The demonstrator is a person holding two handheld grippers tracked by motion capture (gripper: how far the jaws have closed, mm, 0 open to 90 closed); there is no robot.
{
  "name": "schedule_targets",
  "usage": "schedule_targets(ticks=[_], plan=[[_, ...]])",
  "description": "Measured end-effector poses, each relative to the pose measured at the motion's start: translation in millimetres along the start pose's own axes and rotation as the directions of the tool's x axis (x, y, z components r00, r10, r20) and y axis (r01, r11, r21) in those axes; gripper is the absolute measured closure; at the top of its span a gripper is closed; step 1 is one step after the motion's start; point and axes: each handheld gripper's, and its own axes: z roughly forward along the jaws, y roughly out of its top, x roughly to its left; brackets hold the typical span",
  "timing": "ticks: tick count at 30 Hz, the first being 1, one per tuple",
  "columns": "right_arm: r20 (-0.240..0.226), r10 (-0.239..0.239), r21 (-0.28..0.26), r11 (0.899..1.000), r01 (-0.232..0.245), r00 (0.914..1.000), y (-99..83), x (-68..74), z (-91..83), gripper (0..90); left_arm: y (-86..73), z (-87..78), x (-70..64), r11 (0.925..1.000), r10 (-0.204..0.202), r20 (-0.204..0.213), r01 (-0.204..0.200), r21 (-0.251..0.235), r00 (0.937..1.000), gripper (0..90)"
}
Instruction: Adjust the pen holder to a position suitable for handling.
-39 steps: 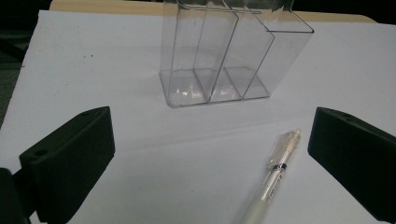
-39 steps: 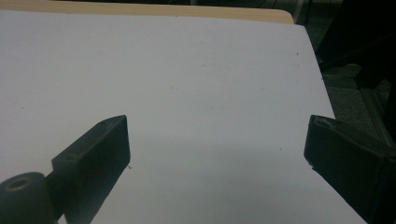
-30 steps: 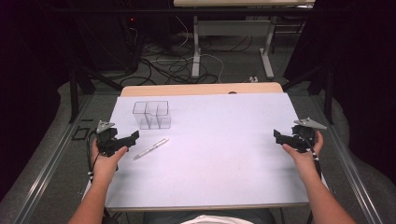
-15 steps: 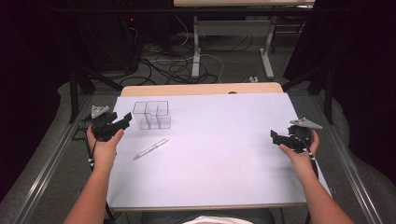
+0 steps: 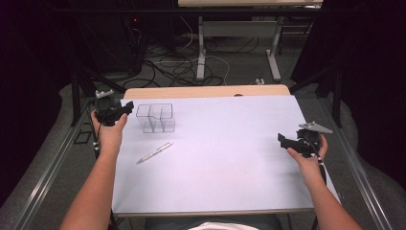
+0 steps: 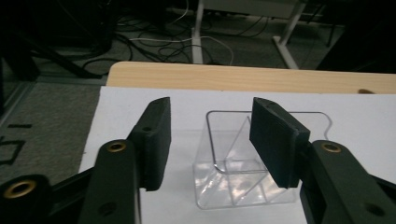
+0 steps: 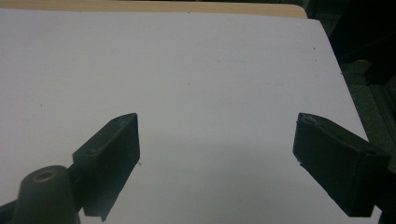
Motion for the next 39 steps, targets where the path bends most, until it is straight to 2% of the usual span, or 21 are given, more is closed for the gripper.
schedule_targets(ticks=[6,9,14,17,21,25,27,32,39], plan=[[-0.004,0.001,0.005,1.000,-0.001,1.0000,-0.6,-0.9,-0.7,14.3,3.2,11.4,1.3,0.9998,-0.018,-0.016,0.018,0.005,0.9997,58.7],[-0.010,0.005,0.004,1.000,-0.005,0.9999,-0.9,-0.2,-0.4,14.3,1.5,19.1,1.1,0.9994,-0.004,-0.016,0.004,0.033,0.9999,66.8],[-0.009,0.008,0.012,1.000,-0.008,0.9999,-2.0,-0.4,0.8,14.3,-2.7,33.6,-0.7,0.9962,0.022,-0.027,-0.020,0.085,0.9994,73.2],[-0.009,0.010,0.020,1.000,-0.010,0.9999,-3.0,-1.2,1.4,14.3,-4.5,40.3,-0.3,0.9918,0.046,-0.034,-0.041,0.121,0.9984,77.8],[-0.010,0.016,0.017,1.000,-0.016,0.9998,-3.2,-1.6,0.5,14.3,-6.1,46.0,2.2,0.9867,0.057,-0.043,-0.050,0.154,0.9974,83.2],[-0.009,0.020,0.021,1.000,-0.020,0.9998,-3.9,-2.3,0.5,14.3,-7.8,52.5,1.4,0.9806,0.097,-0.028,-0.091,0.174,0.9949,86.4],[-0.011,0.026,0.022,0.999,-0.025,0.9996,-4.5,-2.4,1.0,14.3,-8.9,55.9,0.4,0.9785,0.113,-0.034,-0.105,0.178,0.9930,87.2],[-0.016,0.036,0.028,0.999,-0.035,0.9992,-5.1,-0.7,1.8,14.4,-10.9,63.6,-1.4,0.9744,0.125,-0.038,-0.116,0.193,0.9914,89.7],[-0.019,0.034,0.033,0.999,-0.034,0.9992,-6.2,0.4,3.2,14.4,-11.2,68.8,-0.3,0.9756,0.125,-0.030,-0.117,0.185,0.9917,90.0]])
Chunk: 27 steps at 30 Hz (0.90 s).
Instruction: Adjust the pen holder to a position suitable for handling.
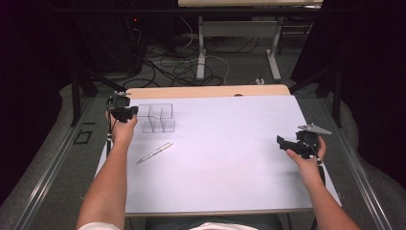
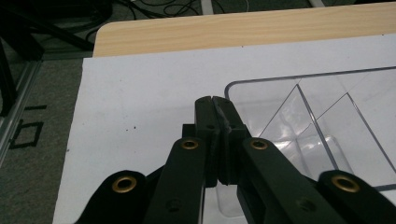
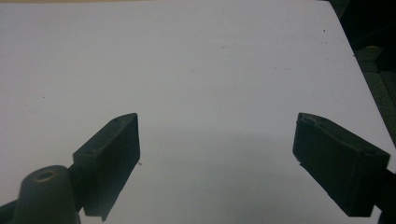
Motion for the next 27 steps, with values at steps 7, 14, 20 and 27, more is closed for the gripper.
schedule_targets(ticks=[7,14,20,27], plan=[[-0.005,0.001,0.002,1.000,-0.001,1.0000,0.0,0.2,0.2,14.4,-1.2,0.1,0.9,1.0000,0.004,0.010,-0.003,-0.009,0.9999,90.0],[-0.011,0.002,0.009,1.000,-0.002,0.9999,-0.6,1.8,2.2,14.4,-2.1,-0.5,0.8,0.9999,0.011,0.020,-0.011,-0.012,0.9997,90.0],[-0.012,-0.002,0.011,1.000,0.002,0.9999,-1.0,3.5,3.5,14.4,-2.4,0.2,-5.6,0.9994,0.030,0.031,-0.030,-0.019,0.9990,90.0],[-0.015,-0.009,0.013,1.000,0.009,0.9998,-1.2,4.9,4.3,14.4,-2.0,2.0,-16.3,0.9978,0.061,0.060,-0.059,-0.029,0.9963,90.0]])
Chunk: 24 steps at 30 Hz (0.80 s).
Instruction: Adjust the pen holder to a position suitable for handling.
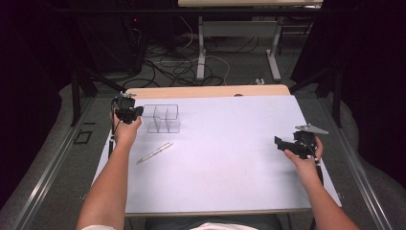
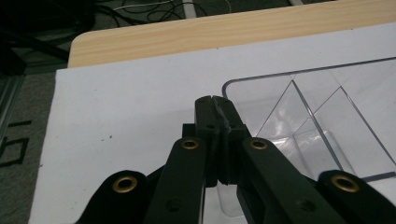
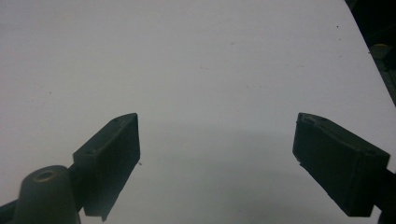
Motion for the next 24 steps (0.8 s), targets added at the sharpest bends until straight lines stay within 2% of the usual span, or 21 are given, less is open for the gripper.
schedule_targets(ticks=[12,24], plan=[[-0.006,0.002,0.006,1.000,-0.002,1.0000,-0.4,2.0,1.0,14.5,0.4,1.6,-20.8,0.9988,0.049,0.035,-0.049,-0.006,0.9982,90.0],[-0.010,-0.009,0.014,1.000,0.009,0.9999,-1.2,2.2,2.3,14.5,0.6,2.3,-44.6,0.9989,0.047,0.084,-0.047,-0.003,0.9954,90.0]])
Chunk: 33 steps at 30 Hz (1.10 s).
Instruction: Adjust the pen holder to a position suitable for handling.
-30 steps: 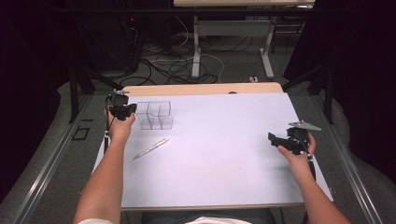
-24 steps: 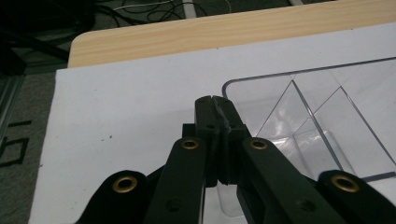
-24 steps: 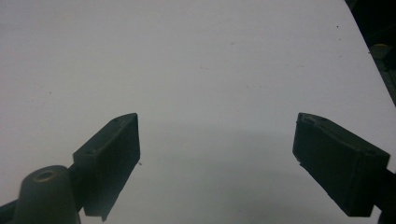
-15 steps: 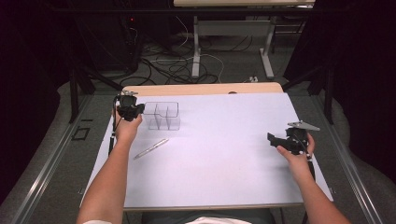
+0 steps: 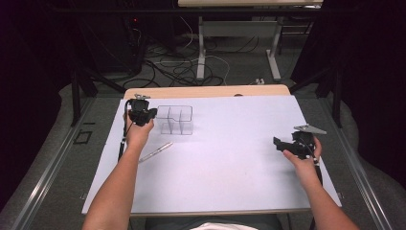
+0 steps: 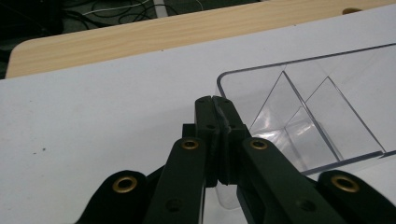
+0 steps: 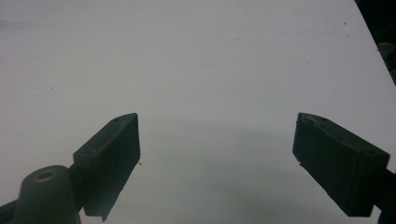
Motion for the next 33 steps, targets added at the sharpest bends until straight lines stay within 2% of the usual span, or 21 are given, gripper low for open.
schedule_targets(ticks=[6,8,9,19,25,33], plan=[[-0.002,-0.002,0.002,1.000,0.002,1.0000,-0.4,1.8,0.7,14.5,1.2,1.1,-16.6,0.9999,0.004,0.045,-0.005,0.015,0.9990,90.0],[-0.003,-0.005,0.002,1.000,0.005,1.0000,-0.4,2.0,0.8,14.5,1.8,0.2,-22.2,0.9993,0.019,0.057,-0.021,0.031,0.9982,90.0],[-0.003,-0.001,0.003,1.000,0.001,1.0000,-0.4,2.5,0.7,14.5,1.3,1.0,-25.7,0.9996,0.021,0.057,-0.022,0.019,0.9982,90.0],[-0.006,-0.015,0.003,1.000,0.015,0.9999,-0.8,2.8,1.2,14.5,3.6,6.1,-55.0,0.9990,0.038,0.105,-0.040,0.018,0.9937,90.0],[-0.008,-0.013,0.006,1.000,0.014,0.9999,-0.8,3.5,1.3,14.5,6.6,11.2,-70.6,0.9994,0.030,0.121,-0.032,0.016,0.9922,90.0],[-0.007,-0.012,0.002,1.000,0.012,0.9999,-0.7,2.8,1.2,14.5,9.8,17.1,-91.7,0.9983,0.057,0.149,-0.058,0.004,0.9871,90.0]])
